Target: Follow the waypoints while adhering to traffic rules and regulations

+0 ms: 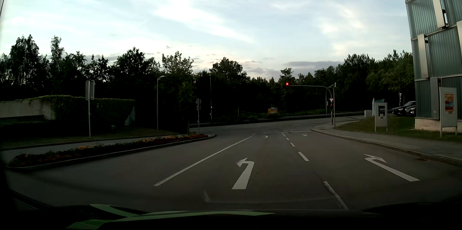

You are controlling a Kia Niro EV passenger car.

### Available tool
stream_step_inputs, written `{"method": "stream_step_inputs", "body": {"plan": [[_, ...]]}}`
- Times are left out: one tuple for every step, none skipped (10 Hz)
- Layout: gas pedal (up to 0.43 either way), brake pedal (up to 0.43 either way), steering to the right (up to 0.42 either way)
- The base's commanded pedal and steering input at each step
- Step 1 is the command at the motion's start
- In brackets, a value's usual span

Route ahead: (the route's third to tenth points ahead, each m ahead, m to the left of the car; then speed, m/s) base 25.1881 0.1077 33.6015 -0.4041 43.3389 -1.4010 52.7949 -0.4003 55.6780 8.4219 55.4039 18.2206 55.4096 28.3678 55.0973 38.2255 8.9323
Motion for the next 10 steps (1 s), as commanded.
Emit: {"method": "stream_step_inputs", "body": {"plan": [[0.000,0.152,0.014],[0.000,0.146,0.016],[0.000,0.146,0.018],[0.000,0.152,0.019],[0.000,0.159,0.021],[0.000,0.165,0.022],[0.000,0.183,0.022],[0.000,0.195,0.023],[0.000,0.220,0.024],[0.000,0.238,0.024]]}}
